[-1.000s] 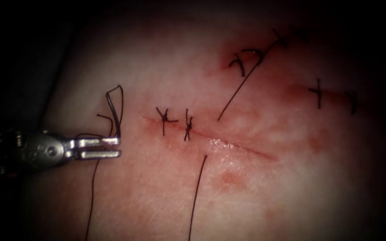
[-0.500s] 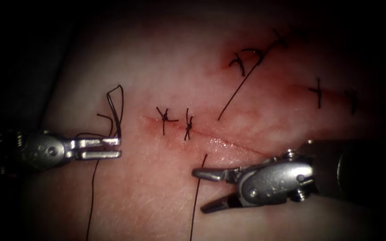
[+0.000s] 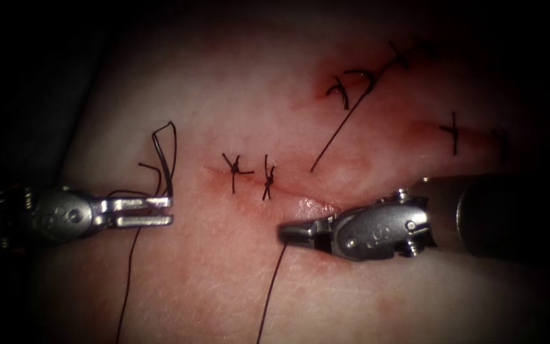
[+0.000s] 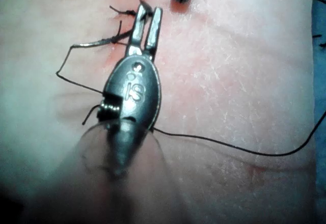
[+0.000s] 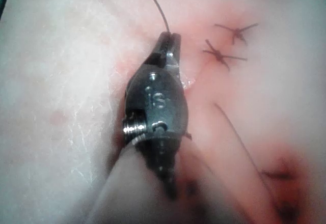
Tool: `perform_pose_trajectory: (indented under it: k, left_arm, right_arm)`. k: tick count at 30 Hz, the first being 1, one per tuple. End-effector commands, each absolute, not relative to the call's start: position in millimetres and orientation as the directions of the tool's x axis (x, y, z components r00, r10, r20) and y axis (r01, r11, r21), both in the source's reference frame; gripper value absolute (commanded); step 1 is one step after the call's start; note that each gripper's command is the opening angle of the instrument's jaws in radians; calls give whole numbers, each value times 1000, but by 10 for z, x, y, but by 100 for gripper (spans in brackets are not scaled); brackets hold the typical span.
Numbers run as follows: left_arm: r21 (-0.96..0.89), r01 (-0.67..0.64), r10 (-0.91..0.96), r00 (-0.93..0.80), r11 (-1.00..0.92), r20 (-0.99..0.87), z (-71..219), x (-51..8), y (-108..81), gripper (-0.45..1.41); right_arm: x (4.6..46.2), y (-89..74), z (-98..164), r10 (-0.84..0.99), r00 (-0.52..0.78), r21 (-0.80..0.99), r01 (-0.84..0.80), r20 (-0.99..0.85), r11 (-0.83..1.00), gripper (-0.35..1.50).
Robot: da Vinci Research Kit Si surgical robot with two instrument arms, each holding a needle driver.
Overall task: Wound Closure
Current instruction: Use the right grasper to pull the suture through the wound.
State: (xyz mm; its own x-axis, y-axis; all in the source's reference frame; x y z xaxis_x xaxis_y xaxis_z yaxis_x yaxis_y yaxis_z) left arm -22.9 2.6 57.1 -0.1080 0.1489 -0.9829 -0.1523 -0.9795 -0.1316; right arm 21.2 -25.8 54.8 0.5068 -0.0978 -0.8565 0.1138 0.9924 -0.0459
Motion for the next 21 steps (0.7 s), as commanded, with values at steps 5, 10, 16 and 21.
perform_pose_trajectory:
  k: [5, 10, 16, 21]
  left_arm:
    - [-133, -150, 150, -110, -980, -983, 581, -235, 25, -45]
    - [-132, -153, 150, -113, -979, -982, 581, -236, 25, -45]
    - [-132, -151, 150, -115, -980, -982, 581, -237, 25, -45]
    - [-132, -151, 150, -115, -980, -982, 581, -237, 25, -45]
  right_arm:
    - [222, -310, 518, -114, 489, -49, 144, -865, 988, -35]
    - [235, -360, 472, -97, 449, -23, 167, -888, 986, -35]
    - [261, -425, 432, -83, 413, 11, 219, -907, 976, -35]
    - [272, -445, 415, -81, 396, 12, 226, -915, 974, 24]
